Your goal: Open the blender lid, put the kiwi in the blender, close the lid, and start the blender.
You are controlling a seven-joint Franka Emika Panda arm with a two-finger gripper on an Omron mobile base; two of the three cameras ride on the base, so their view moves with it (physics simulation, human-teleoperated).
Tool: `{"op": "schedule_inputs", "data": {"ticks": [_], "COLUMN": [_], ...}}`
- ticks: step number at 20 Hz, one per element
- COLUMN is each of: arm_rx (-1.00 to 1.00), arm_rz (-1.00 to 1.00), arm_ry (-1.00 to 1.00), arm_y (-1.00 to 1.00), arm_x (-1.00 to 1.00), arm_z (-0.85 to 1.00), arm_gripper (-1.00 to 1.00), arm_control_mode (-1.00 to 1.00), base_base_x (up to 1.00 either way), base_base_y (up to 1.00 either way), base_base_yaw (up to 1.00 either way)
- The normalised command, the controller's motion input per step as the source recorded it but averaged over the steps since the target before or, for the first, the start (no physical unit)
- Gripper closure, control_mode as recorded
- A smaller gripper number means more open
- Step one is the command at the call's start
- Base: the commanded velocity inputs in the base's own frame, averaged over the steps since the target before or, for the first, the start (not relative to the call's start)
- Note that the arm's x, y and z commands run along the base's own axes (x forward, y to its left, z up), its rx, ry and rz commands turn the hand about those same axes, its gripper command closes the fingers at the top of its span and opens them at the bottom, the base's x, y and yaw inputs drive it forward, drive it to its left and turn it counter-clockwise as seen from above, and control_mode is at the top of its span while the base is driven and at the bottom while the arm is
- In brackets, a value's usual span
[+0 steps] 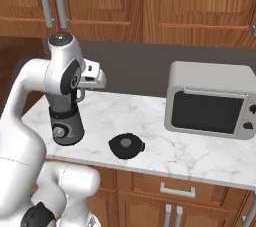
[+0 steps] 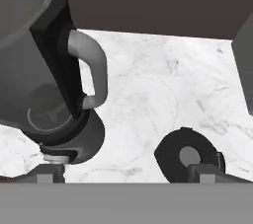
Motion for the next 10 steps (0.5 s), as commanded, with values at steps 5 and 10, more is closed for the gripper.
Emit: {"op": "schedule_inputs", "data": {"ticks": [5,10], "arm_rx": [0.00,0.00], "arm_rz": [-0.05,-0.09], "arm_ry": [0.13,0.21], "arm_y": [-0.88,-0.66], "arm_x": [0.00,0.00], "arm_z": [-0.91,-0.91], "arm_gripper": [-1.00,-1.00], "arm_control_mode": [-1.00,-1.00], "base_base_x": [0.00,0.00], "base_base_y": [0.00,0.00], "base_base_yaw": [0.00,0.00]}}
